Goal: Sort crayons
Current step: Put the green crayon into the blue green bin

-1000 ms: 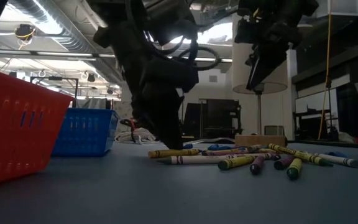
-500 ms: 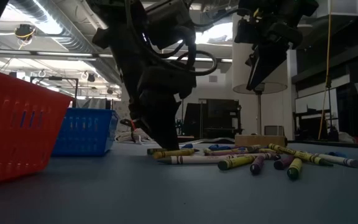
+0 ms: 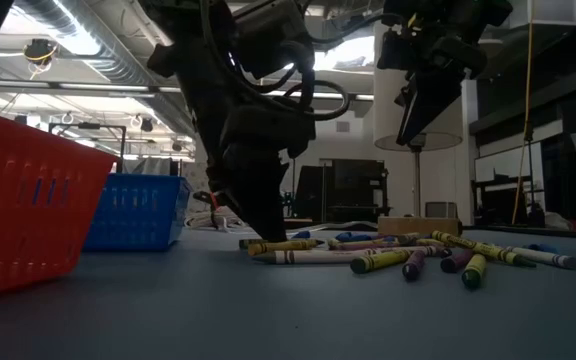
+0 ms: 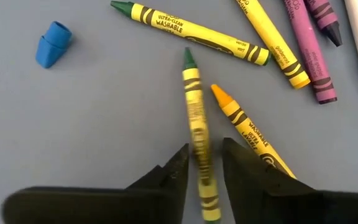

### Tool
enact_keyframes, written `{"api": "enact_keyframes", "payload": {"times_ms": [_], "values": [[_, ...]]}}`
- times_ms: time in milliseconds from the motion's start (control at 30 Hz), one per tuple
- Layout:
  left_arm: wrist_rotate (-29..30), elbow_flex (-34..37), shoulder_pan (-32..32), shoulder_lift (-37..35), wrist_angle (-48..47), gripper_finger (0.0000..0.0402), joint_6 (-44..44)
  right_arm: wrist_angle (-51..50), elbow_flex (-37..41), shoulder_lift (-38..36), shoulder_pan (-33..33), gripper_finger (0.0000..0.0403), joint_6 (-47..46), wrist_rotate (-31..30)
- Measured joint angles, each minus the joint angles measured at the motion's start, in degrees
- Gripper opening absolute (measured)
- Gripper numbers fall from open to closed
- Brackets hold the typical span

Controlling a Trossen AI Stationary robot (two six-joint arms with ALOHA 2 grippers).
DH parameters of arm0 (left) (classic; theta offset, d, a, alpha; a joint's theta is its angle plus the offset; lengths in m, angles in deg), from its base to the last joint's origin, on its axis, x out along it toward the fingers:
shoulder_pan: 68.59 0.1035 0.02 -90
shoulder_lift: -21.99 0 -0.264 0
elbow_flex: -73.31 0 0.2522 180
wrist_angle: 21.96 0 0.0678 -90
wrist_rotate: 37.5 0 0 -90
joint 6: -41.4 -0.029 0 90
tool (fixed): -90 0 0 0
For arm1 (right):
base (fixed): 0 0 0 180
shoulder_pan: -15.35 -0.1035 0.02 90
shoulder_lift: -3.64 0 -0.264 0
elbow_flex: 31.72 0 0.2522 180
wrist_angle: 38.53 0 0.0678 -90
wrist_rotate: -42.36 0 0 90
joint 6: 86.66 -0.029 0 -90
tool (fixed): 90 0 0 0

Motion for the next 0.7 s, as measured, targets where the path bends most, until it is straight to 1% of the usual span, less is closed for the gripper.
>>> {"api": "enact_keyframes", "payload": {"times_ms": [167, 333, 700], "values": [[0.64, 0.00, 0.15, -0.02, -0.06, 0.0035, -0.04, 0.02, 0.00, 0.00, 0.00, 0.0129, 0.00, 0.00], [-1.86, 0.00, 1.31, -0.11, -0.11, 0.0009, -0.07, 0.00, 0.00, 0.00, 0.00, 0.0129, 0.00, 0.00], [-3.76, -0.18, 2.46, -0.26, -0.17, 0.0004, -0.11, 0.00, 0.00, 0.00, 0.00, 0.0129, 0.00, 0.00]]}}
